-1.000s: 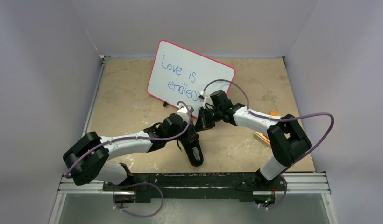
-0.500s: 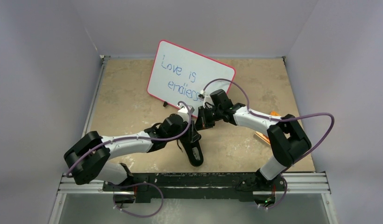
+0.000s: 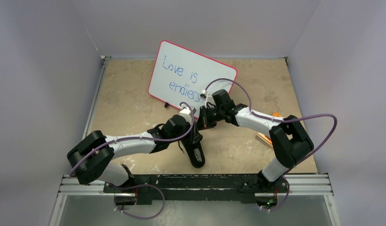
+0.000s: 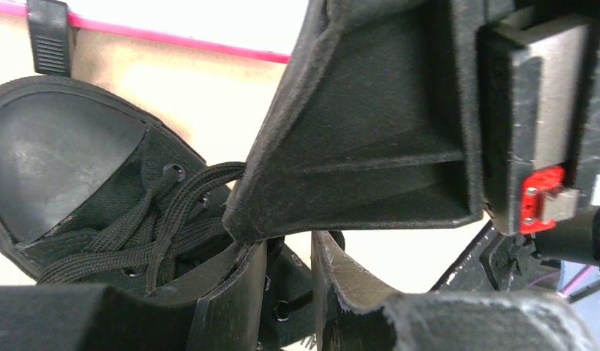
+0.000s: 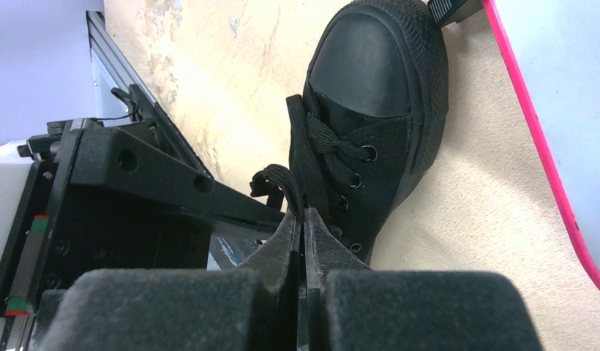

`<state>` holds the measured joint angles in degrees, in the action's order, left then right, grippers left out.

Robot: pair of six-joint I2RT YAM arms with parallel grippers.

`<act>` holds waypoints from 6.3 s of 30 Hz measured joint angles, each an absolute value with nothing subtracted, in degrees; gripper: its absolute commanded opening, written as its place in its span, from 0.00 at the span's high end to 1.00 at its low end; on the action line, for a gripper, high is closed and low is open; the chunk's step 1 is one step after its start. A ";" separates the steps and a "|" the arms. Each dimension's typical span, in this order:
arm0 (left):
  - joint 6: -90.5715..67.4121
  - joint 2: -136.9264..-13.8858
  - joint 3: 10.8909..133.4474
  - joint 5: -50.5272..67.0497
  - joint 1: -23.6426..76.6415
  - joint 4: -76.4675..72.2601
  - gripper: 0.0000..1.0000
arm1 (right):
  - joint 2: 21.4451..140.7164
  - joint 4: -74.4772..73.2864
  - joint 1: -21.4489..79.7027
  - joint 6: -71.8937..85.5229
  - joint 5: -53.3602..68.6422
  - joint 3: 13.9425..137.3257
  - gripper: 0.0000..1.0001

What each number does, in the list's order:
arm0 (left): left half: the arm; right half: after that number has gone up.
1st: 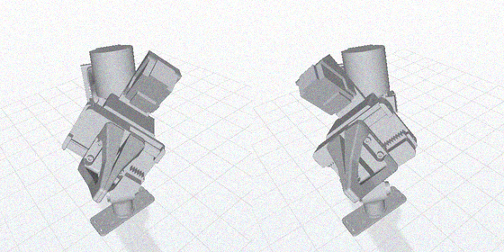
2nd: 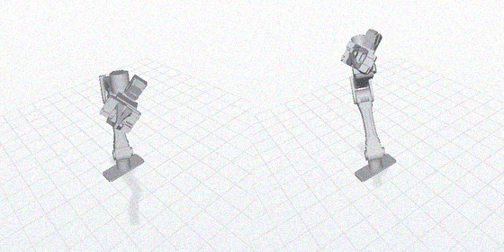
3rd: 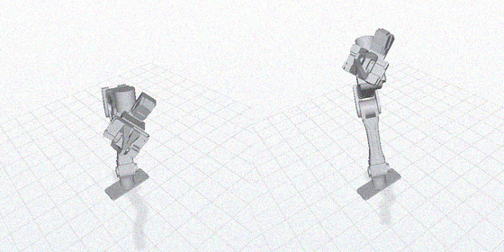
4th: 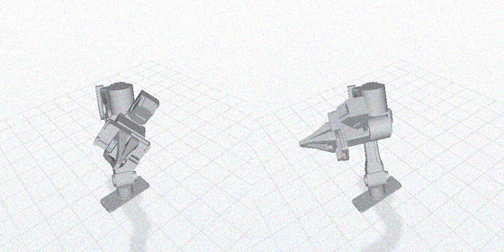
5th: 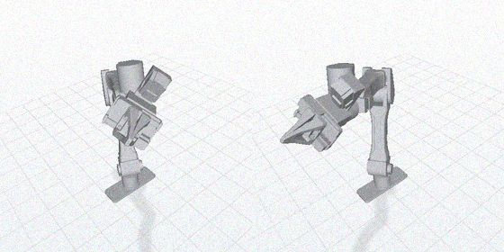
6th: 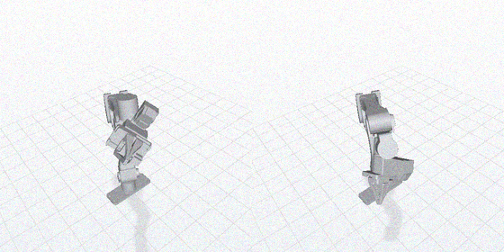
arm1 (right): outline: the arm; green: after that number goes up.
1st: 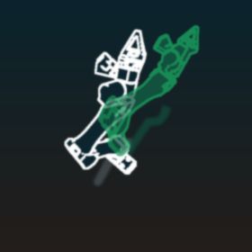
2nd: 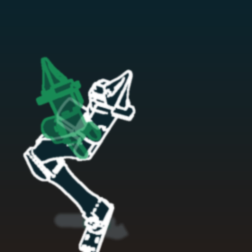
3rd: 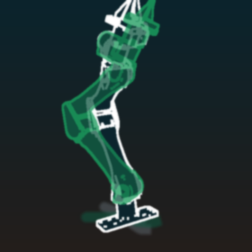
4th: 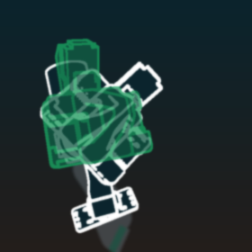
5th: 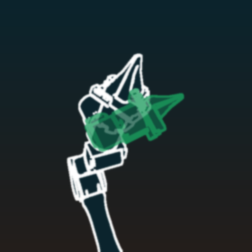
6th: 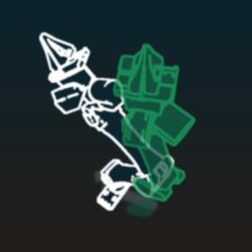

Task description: Tie the shoes

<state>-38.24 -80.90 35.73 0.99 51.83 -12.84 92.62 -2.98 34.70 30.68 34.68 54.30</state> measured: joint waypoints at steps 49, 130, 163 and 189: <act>-46.04 -65.69 41.91 -2.66 51.77 16.86 0.94 | 93.01 -26.13 38.72 21.65 26.59 65.34 0.21; -50.59 -67.70 30.09 -3.16 49.67 -8.14 0.68 | 95.24 -8.34 36.16 30.61 43.51 61.69 1.00; -44.38 -69.80 31.73 -2.48 49.65 -8.62 1.00 | 95.31 -7.29 35.05 30.59 43.81 60.80 1.00; -50.41 -57.49 23.66 -3.81 49.54 -14.00 0.65 | 97.14 -2.09 34.81 42.74 50.87 59.09 1.00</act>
